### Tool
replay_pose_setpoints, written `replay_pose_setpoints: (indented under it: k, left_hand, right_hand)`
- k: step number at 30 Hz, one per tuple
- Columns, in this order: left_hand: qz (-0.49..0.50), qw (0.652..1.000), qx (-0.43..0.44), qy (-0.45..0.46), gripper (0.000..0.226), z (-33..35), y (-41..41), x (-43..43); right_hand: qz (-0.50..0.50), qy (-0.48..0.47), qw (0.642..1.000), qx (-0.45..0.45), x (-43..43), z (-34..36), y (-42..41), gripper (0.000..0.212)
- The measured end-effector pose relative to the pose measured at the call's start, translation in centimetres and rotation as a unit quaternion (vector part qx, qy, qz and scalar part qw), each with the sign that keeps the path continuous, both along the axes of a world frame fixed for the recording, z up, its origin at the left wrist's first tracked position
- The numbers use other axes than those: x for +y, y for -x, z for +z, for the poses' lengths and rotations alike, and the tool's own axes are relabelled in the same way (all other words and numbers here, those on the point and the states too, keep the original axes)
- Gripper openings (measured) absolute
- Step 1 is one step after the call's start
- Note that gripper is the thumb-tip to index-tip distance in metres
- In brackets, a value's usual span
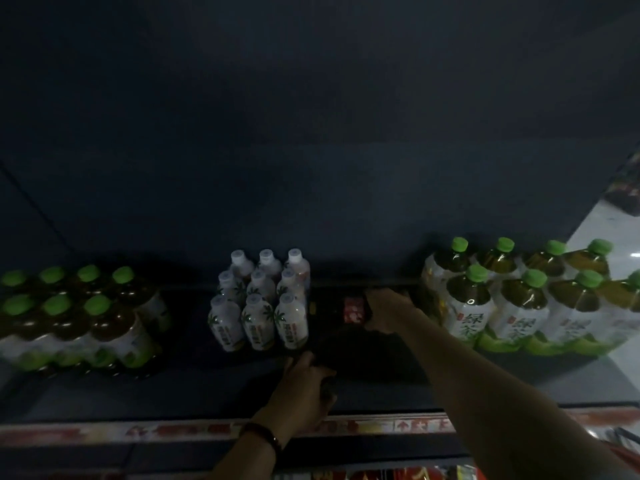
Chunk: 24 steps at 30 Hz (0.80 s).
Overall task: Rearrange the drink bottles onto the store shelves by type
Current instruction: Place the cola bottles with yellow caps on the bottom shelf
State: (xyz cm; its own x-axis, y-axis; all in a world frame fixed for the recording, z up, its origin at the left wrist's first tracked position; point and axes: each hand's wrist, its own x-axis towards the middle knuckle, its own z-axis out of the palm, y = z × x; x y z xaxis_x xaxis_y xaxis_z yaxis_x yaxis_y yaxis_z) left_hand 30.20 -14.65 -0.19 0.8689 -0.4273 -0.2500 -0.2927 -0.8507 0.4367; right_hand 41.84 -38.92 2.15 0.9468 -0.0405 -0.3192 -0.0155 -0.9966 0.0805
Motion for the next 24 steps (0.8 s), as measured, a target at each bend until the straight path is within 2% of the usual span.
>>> replay_pose_setpoints:
  k: [3, 6, 8, 11, 13, 16, 18, 20, 22, 24]
  left_hand:
    - [0.007, 1.000, 0.005, 0.017, 0.048, -0.2, 0.1, 0.2]
    - [0.009, 1.000, 0.016, 0.026, 0.050, -0.3, 0.3, 0.2]
    - [0.033, 0.997, 0.041, 0.059, 0.050, 0.0, 1.0, 0.3]
    - [0.103, 0.982, 0.048, 0.151, 0.044, 0.7, 3.1, 0.5]
    - [0.156, 0.955, 0.103, 0.231, 0.041, 1.3, 5.0, 0.7]
    - [0.205, 0.877, 0.246, 0.358, 0.046, 2.1, 8.0, 1.7]
    - [0.203, 0.848, 0.274, 0.406, 0.036, 2.4, 10.0, 3.2]
    - [0.179, 0.834, 0.275, 0.444, 0.038, 2.3, 11.6, 5.5]
    - [0.165, 0.825, 0.266, 0.470, 0.048, 2.0, 12.9, 8.8]
    - [0.141, 0.828, 0.249, 0.482, 0.046, 1.1, 14.2, 12.7]
  right_hand:
    - [-0.002, -0.015, 1.000, 0.023, 0.7, 0.2, 1.7, 0.096]
    - [-0.067, -0.143, 0.987, 0.035, 1.2, -0.5, 4.2, 0.092]
    - [-0.115, -0.234, 0.965, 0.024, 1.4, -1.2, 6.8, 0.083]
    - [-0.183, -0.384, 0.905, -0.025, 2.3, -1.4, 11.2, 0.050]
    - [-0.222, -0.468, 0.853, -0.060, 3.6, -0.3, 14.2, 0.037]
    - [-0.246, -0.558, 0.787, -0.088, 6.6, 2.0, 18.4, 0.033]
    - [-0.250, -0.593, 0.759, -0.096, 9.4, 3.0, 20.6, 0.030]
    - [-0.247, -0.611, 0.746, -0.101, 12.9, 4.1, 22.7, 0.020]
    - [-0.235, -0.616, 0.746, -0.096, 16.8, 4.9, 24.4, 0.012]
    - [-0.212, -0.615, 0.755, -0.086, 21.0, 5.6, 25.8, 0.011]
